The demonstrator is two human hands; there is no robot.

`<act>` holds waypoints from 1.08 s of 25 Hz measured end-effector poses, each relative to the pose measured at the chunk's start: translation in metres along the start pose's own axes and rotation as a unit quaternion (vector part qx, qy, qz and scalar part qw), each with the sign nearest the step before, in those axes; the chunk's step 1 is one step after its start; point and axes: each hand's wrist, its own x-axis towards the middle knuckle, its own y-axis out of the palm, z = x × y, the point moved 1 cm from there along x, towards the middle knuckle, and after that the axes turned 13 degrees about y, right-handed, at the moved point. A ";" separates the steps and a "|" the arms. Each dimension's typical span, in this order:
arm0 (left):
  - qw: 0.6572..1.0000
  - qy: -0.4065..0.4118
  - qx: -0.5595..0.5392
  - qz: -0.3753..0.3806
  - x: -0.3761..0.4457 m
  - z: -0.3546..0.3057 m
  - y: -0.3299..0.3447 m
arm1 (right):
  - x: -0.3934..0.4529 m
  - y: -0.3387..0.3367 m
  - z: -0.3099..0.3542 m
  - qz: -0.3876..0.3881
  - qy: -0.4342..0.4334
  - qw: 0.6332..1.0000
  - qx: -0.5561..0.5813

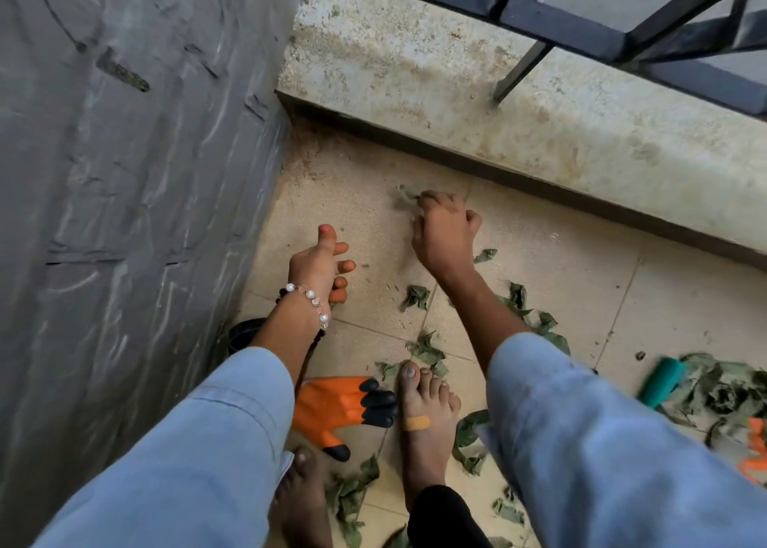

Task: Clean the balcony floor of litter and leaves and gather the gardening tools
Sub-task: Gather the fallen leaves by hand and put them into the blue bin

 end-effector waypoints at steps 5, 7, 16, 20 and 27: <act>1.000 -0.013 0.000 0.012 -0.003 0.006 0.009 | -0.008 0.007 -0.033 -0.064 0.033 0.996 -0.050; 1.000 -0.009 0.010 0.014 -0.001 0.008 0.013 | 0.002 0.011 -0.043 -0.009 -0.006 0.989 -0.147; 0.998 -0.043 -0.006 0.044 -0.021 0.029 0.025 | -0.041 -0.006 -0.051 0.054 0.025 0.977 0.205; 0.985 -0.108 -0.069 0.112 -0.049 0.037 0.031 | -0.122 -0.012 -0.027 0.130 -0.040 0.936 0.325; 0.995 -0.089 -0.015 -0.039 -0.049 0.067 0.006 | -0.126 -0.005 -0.058 0.137 -0.066 0.948 0.278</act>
